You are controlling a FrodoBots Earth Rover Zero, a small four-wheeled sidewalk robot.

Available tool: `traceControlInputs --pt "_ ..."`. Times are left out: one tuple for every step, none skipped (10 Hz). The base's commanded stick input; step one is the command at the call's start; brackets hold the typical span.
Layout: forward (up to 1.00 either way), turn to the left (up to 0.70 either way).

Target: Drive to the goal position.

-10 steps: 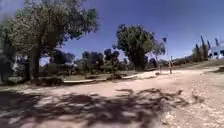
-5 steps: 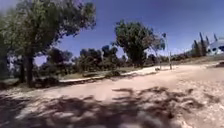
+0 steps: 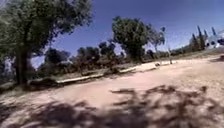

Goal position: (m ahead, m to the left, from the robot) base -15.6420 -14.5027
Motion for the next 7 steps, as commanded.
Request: traceControlInputs --pt "0.85 0.00" --pt "0.85 0.00" --pt "0.85 0.00" --pt "0.85 -0.10" --pt "0.85 -0.23" --pt "0.85 -0.34" --pt "0.85 -0.34"
